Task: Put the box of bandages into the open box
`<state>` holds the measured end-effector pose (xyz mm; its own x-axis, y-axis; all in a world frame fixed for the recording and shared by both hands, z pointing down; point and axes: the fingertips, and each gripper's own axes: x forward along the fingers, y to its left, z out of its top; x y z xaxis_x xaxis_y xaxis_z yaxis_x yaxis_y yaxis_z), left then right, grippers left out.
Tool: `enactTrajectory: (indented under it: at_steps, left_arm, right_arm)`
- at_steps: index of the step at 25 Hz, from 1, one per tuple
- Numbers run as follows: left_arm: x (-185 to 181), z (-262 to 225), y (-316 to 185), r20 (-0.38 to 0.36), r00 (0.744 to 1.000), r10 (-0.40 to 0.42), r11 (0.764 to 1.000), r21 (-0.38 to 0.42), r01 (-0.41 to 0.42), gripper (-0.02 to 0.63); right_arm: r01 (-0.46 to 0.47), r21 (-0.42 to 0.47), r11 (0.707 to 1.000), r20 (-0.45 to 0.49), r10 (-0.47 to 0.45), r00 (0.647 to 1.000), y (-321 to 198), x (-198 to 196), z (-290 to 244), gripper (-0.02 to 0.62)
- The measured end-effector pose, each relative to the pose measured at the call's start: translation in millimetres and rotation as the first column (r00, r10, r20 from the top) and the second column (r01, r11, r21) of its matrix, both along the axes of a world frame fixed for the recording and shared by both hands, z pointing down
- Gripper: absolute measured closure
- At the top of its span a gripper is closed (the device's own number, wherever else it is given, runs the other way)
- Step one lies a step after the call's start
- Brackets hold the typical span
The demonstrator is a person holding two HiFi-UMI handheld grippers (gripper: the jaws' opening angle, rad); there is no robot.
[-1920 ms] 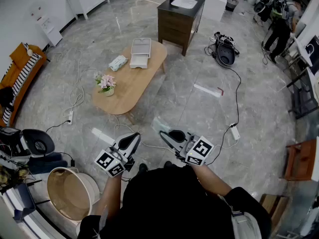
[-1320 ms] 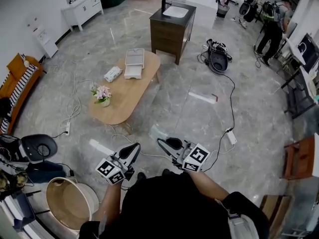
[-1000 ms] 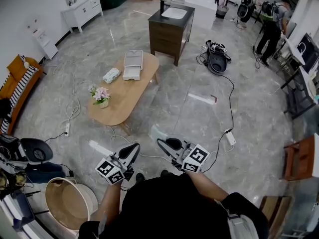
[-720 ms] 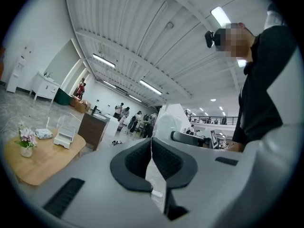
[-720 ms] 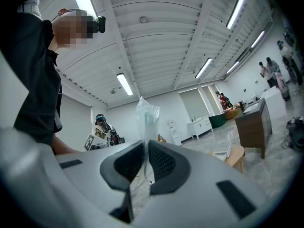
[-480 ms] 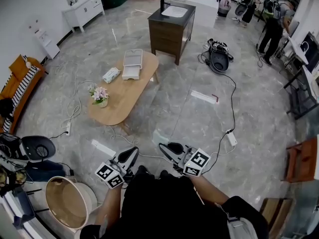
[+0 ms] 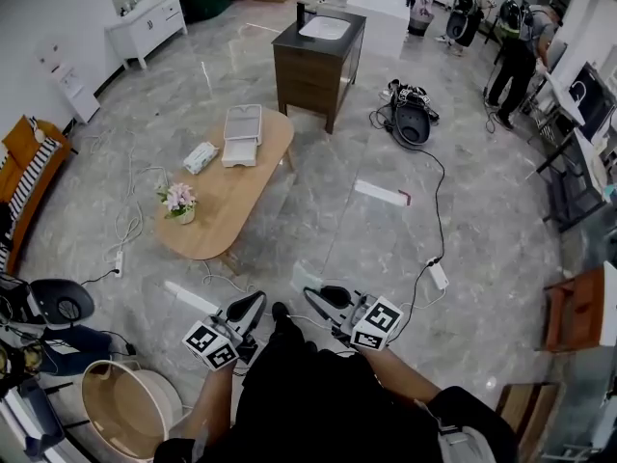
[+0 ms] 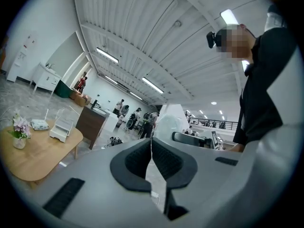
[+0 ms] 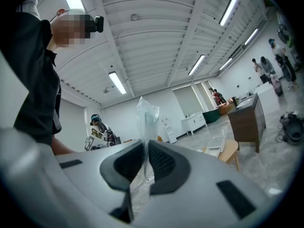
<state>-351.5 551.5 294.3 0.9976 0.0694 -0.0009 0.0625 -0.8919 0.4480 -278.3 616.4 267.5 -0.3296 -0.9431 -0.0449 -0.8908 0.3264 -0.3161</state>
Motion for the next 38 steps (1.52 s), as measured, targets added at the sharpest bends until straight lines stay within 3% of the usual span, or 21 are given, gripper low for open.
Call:
enactTrajectory:
  at_steps: [8,14,22,29,38]
  left_arm:
    - [54.7,-16.1,-62.7,-0.055,0.998,0.035,0.999,0.032,-0.034,0.588]
    - [81.4,-26.8,-124.7,-0.084,0.996,0.025,1.0,0.008,-0.024,0.588]
    - [95.7,-17.6,-184.6,-0.111,0.992,0.055,0.998,0.019,-0.053,0.588]
    - [82.3,-8.8,-227.0,-0.113,0.994,-0.011,1.0,-0.018,0.009,0.588]
    - [94.2,-0.6,-266.7,-0.082,0.995,-0.063,0.998,-0.035,0.06,0.588]
  right_arm:
    - [-0.006,-0.015,1.0,-0.029,0.006,1.0,-59.0,40.6,-9.6,0.56]
    - [-0.007,-0.013,1.0,-0.061,0.006,0.998,-124.6,71.2,-27.5,0.56]
    - [-0.042,-0.012,0.999,-0.092,0.041,0.995,-183.7,88.4,-31.6,0.56]
    - [-0.022,-0.035,0.999,-0.101,0.019,0.995,-216.0,81.7,-21.7,0.56]
    - [-0.016,-0.034,0.999,-0.086,0.013,0.996,-256.8,109.0,-15.8,0.56]
